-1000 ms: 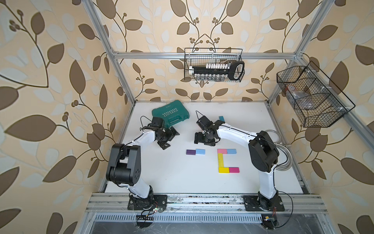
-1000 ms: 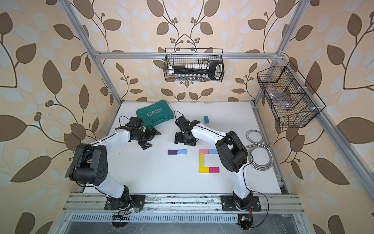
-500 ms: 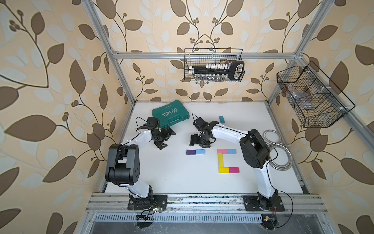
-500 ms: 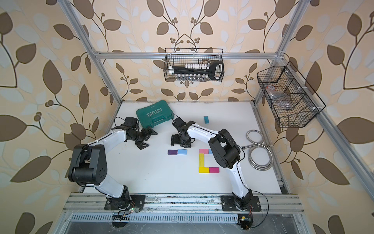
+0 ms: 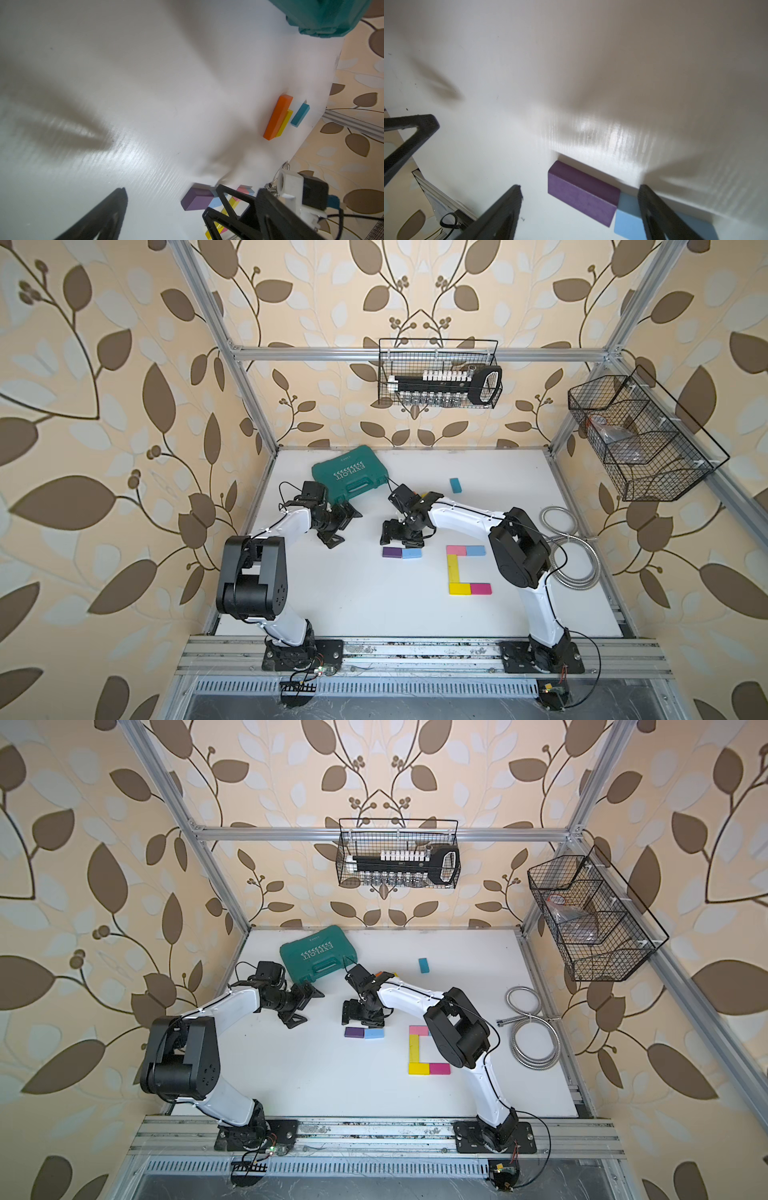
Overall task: Assemble the letter c with building blocks
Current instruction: Assemble the building block at the center of the board.
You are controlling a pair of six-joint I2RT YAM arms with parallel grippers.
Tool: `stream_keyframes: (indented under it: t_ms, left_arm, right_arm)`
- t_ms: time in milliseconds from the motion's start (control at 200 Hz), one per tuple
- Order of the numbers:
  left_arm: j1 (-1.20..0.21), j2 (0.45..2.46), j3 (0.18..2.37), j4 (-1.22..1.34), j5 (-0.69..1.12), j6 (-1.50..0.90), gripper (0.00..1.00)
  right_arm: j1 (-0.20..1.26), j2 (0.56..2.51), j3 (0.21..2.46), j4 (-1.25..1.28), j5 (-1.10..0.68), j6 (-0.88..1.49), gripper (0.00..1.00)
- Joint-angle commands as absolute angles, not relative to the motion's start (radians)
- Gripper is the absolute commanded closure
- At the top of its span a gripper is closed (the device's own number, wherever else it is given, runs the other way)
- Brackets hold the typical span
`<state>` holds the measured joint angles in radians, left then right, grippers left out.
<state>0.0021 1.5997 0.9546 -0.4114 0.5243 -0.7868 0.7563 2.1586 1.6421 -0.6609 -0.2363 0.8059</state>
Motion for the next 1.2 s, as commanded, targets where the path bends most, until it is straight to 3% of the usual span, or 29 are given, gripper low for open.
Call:
stream_keyframes:
  t_ms: [0,315,640,1195]
  left_arm:
    - [0.014,1.576,0.942,-0.396,0.546,-0.779,0.01]
    - [0.01,1.563,0.905,-0.359,0.611,-0.802,0.01]
    - [-0.093,1.577,0.876,-0.272,0.63,-0.894,0.01]
    - [-0.233,1.65,0.851,-0.154,0.603,-0.986,0.01]
  right_arm:
    - [0.758,2.173,1.651,-0.653,-0.235,0.816,0.14]
    - [0.718,2.035,1.574,-0.63,-0.202,0.815,0.13]
    - [0.672,1.837,1.254,-0.473,-0.208,0.91,0.12]
    - [0.667,1.855,1.132,-0.295,-0.277,1.003,0.12]
